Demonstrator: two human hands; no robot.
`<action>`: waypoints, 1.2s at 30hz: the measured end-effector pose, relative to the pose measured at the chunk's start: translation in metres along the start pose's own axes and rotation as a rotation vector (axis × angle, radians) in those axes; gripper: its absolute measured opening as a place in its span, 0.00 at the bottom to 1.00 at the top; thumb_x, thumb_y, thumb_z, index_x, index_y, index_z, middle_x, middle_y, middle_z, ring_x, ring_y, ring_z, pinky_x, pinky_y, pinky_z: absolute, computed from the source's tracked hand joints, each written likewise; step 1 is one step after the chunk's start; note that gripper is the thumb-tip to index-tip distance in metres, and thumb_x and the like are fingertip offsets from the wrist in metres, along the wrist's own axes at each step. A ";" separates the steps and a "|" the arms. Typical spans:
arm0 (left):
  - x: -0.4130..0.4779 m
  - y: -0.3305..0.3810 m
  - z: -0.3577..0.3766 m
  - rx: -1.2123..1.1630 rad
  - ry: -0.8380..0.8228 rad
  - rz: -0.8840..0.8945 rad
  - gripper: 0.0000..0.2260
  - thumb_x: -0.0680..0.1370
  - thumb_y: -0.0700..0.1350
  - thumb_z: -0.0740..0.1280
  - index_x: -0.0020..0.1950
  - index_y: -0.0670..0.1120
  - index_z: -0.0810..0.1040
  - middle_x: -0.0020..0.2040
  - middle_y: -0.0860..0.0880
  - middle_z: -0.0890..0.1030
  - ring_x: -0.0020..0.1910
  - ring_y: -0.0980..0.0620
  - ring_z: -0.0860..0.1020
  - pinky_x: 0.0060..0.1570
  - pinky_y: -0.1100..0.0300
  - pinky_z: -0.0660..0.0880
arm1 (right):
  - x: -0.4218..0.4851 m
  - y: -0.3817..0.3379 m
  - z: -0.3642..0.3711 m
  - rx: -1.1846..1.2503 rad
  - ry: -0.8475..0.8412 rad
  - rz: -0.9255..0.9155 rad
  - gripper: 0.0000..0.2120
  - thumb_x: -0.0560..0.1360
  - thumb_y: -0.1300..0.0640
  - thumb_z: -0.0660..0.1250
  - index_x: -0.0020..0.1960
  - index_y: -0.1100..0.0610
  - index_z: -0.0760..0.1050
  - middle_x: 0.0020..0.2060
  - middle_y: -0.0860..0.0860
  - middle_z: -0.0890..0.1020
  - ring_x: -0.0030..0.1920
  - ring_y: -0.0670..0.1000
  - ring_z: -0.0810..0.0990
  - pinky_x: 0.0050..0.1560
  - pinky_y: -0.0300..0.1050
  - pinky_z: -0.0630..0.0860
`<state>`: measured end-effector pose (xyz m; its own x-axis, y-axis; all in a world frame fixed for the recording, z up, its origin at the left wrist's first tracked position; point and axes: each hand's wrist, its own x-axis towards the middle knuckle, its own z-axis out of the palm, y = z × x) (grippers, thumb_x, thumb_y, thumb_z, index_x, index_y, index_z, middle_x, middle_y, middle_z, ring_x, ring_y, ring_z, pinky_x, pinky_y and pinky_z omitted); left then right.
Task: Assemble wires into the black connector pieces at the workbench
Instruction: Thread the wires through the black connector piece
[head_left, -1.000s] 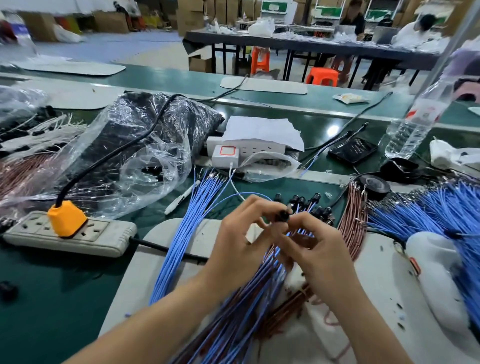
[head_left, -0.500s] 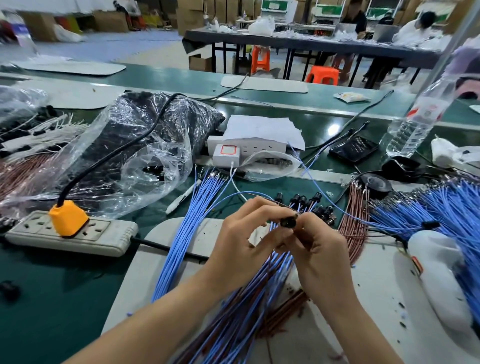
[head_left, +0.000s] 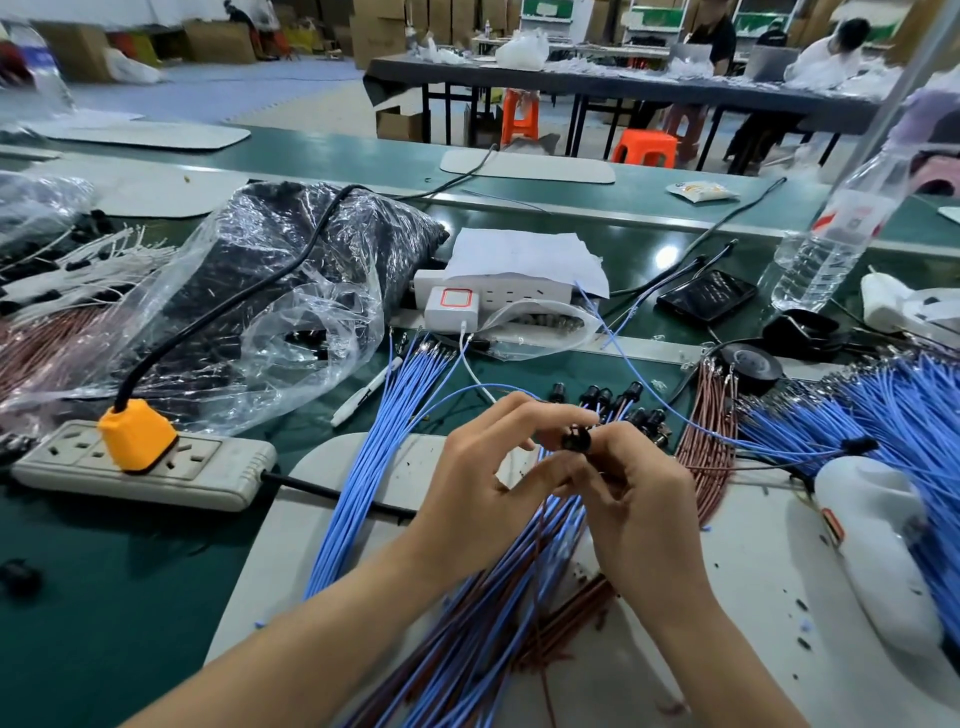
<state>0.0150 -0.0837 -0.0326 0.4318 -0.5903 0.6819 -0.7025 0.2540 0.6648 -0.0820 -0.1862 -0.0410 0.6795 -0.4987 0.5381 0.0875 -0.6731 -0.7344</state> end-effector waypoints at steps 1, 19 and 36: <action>0.000 0.001 -0.001 0.000 -0.002 0.007 0.12 0.74 0.37 0.70 0.57 0.45 0.79 0.45 0.48 0.80 0.44 0.57 0.77 0.47 0.66 0.71 | 0.000 0.001 0.001 -0.011 0.001 0.004 0.10 0.72 0.74 0.68 0.41 0.60 0.74 0.33 0.52 0.79 0.35 0.41 0.81 0.36 0.27 0.73; -0.002 -0.003 0.000 0.060 -0.033 0.064 0.12 0.76 0.37 0.68 0.58 0.45 0.79 0.47 0.51 0.78 0.45 0.59 0.76 0.48 0.68 0.71 | 0.000 0.003 0.002 -0.035 -0.050 0.004 0.05 0.73 0.70 0.68 0.46 0.63 0.78 0.35 0.52 0.81 0.36 0.45 0.81 0.37 0.39 0.77; -0.002 -0.002 0.000 0.058 0.015 0.101 0.07 0.77 0.41 0.67 0.54 0.43 0.78 0.49 0.55 0.77 0.49 0.56 0.78 0.51 0.65 0.73 | -0.002 -0.003 0.006 0.099 0.128 -0.039 0.01 0.70 0.67 0.68 0.41 0.62 0.77 0.38 0.49 0.81 0.38 0.40 0.78 0.41 0.30 0.73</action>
<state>0.0154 -0.0833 -0.0351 0.3649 -0.5524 0.7495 -0.7742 0.2671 0.5738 -0.0793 -0.1799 -0.0424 0.5766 -0.5429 0.6105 0.1874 -0.6394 -0.7457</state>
